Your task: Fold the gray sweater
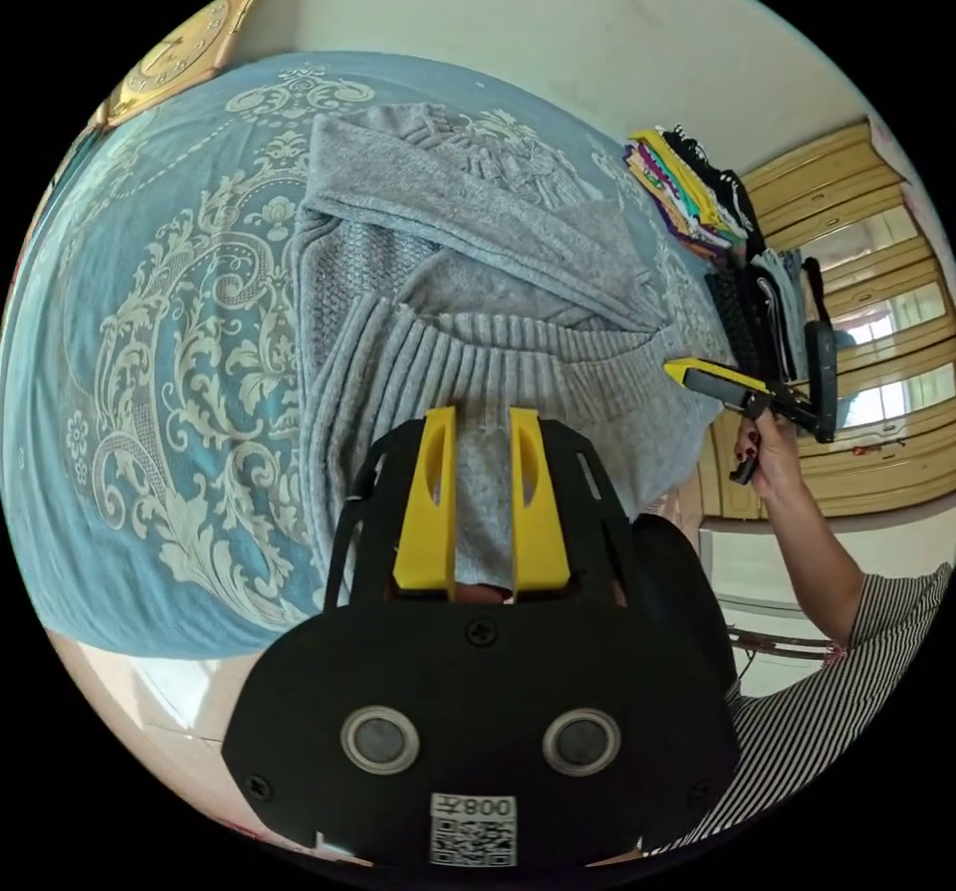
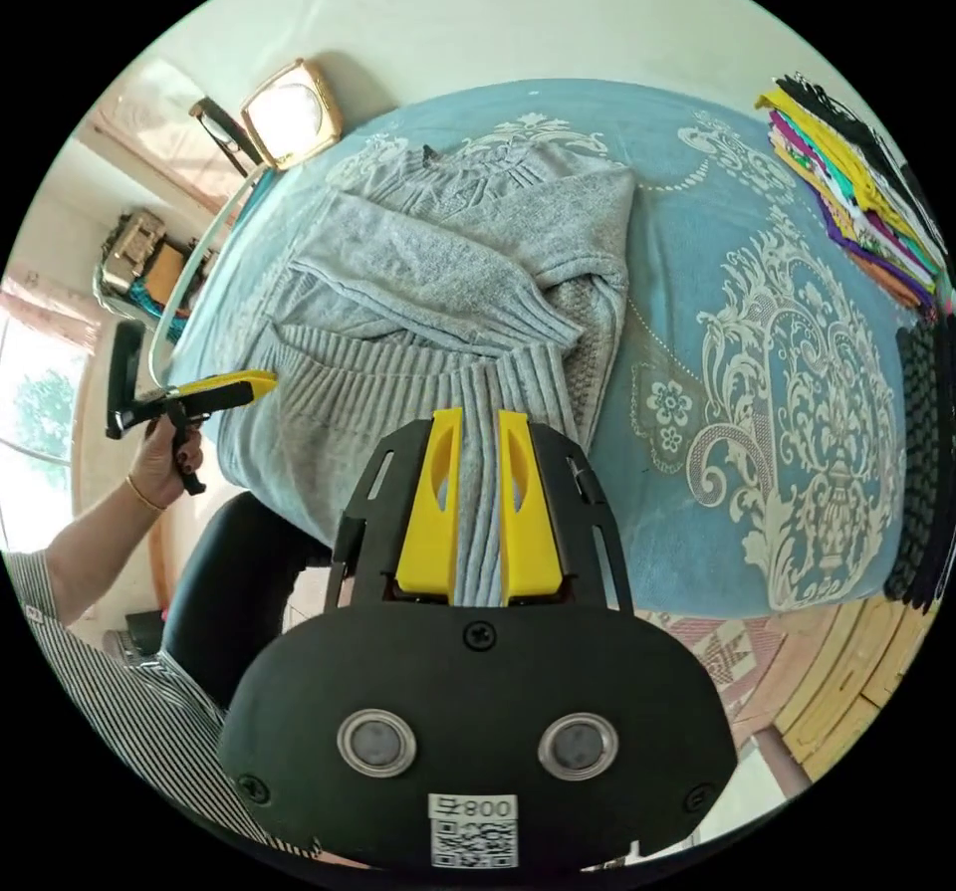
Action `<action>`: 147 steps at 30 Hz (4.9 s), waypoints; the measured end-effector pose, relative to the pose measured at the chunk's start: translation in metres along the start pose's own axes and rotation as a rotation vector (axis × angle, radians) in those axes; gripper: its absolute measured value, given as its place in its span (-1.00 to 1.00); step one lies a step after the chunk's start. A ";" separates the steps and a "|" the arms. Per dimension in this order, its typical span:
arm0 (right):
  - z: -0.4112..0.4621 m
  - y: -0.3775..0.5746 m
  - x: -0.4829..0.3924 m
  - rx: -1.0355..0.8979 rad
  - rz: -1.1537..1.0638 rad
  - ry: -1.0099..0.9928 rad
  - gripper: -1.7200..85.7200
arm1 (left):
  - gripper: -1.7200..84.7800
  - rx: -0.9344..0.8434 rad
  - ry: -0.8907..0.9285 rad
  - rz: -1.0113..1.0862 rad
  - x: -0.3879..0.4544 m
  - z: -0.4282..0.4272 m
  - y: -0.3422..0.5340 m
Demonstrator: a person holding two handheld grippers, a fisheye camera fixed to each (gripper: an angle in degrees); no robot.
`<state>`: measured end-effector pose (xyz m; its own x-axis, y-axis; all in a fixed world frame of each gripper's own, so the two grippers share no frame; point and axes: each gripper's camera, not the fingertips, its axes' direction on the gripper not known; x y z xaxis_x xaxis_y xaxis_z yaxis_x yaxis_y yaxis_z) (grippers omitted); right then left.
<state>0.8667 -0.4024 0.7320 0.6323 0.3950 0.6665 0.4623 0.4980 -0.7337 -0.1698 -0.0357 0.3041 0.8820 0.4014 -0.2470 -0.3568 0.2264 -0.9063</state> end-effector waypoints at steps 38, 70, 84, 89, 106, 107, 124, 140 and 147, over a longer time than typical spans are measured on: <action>-0.020 0.130 0.052 0.159 0.208 -0.144 -0.83 | -0.74 0.198 -0.013 -0.102 -0.012 -0.046 0.110; -0.074 0.196 0.101 0.099 0.220 -0.447 -0.96 | -0.90 0.229 0.290 -0.308 -0.080 -0.085 0.167; -0.059 0.140 0.065 0.128 0.214 -0.196 -0.88 | -0.79 0.220 0.042 -0.111 -0.033 -0.080 0.131; -0.013 0.065 0.005 0.049 0.055 -0.030 -0.86 | -0.79 0.092 -0.037 0.078 0.017 -0.026 0.068; 0.005 0.048 -0.013 0.108 0.027 -0.001 -0.96 | -0.96 0.104 -0.120 0.133 0.048 -0.002 0.049; 0.002 0.048 -0.012 0.115 0.031 -0.007 -0.96 | -0.96 0.110 -0.119 0.129 0.049 -0.002 0.046; 0.022 0.038 0.022 0.092 0.115 -0.042 -0.96 | -0.94 0.118 -0.158 0.089 0.039 0.021 0.030; 0.021 0.031 0.031 0.034 0.056 -0.089 -0.96 | -0.94 0.118 -0.137 0.040 0.009 0.019 0.031; -0.038 0.078 0.063 0.148 0.084 -0.165 -0.94 | -0.81 0.167 -0.001 -0.035 -0.036 -0.022 0.089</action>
<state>0.9663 -0.3681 0.7113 0.5487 0.5548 0.6254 0.3085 0.5609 -0.7683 -0.2261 -0.0499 0.2246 0.8943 0.3921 -0.2158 -0.3724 0.3846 -0.8446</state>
